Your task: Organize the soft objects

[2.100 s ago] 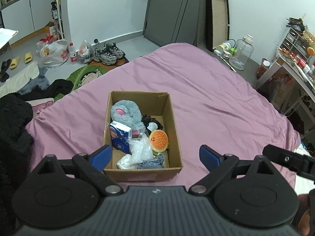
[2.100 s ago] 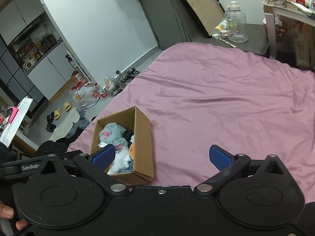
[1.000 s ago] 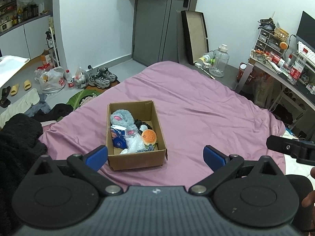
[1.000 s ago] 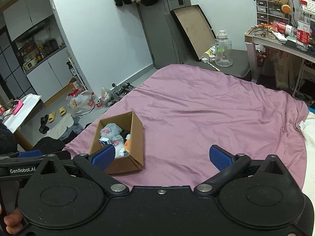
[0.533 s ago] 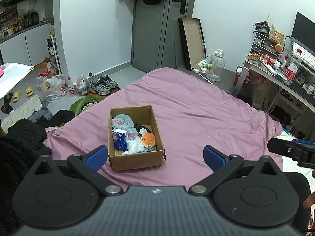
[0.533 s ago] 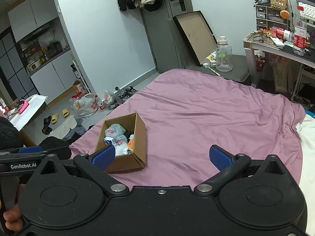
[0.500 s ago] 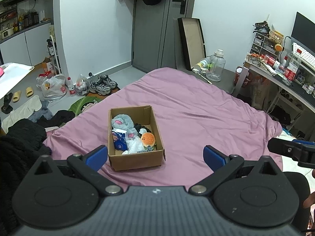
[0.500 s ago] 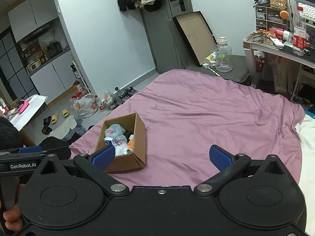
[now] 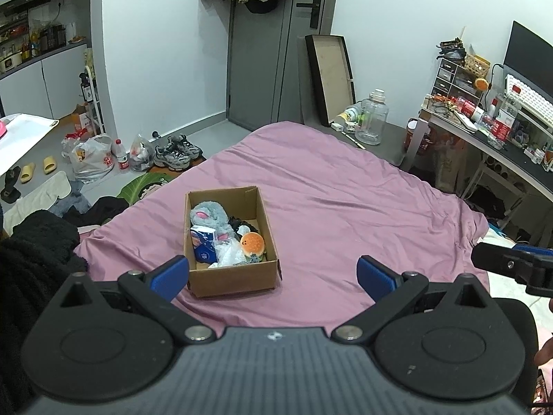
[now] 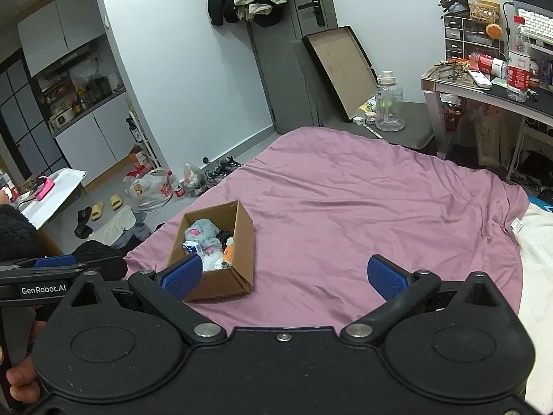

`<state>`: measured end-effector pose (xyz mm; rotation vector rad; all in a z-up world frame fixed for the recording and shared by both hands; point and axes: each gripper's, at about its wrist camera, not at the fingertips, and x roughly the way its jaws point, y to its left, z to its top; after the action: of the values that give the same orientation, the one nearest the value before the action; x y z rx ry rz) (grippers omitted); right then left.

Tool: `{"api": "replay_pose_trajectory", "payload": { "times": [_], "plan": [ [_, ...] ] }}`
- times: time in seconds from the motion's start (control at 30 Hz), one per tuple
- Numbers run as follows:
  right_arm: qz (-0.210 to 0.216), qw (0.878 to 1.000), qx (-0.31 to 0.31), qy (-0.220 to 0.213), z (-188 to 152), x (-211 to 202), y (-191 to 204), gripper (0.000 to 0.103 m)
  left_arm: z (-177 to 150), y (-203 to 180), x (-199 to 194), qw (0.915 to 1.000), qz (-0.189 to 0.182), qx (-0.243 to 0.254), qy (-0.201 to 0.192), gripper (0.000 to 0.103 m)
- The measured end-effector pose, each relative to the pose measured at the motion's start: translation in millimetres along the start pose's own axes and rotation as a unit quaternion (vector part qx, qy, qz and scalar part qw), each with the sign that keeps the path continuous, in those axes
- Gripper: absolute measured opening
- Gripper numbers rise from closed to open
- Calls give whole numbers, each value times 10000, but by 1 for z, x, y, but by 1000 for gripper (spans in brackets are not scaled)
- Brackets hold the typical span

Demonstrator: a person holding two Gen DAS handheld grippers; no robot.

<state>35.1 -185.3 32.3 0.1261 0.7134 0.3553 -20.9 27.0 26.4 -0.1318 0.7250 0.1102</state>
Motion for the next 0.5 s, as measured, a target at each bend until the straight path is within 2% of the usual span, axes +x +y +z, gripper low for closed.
{"api": "replay_pose_trajectory", "payload": {
  "times": [0.5],
  "plan": [
    [66, 10000, -19, 47, -6, -3, -4, 103, -5, -2, -4, 10000, 0, -45, 10, 102]
  ]
}}
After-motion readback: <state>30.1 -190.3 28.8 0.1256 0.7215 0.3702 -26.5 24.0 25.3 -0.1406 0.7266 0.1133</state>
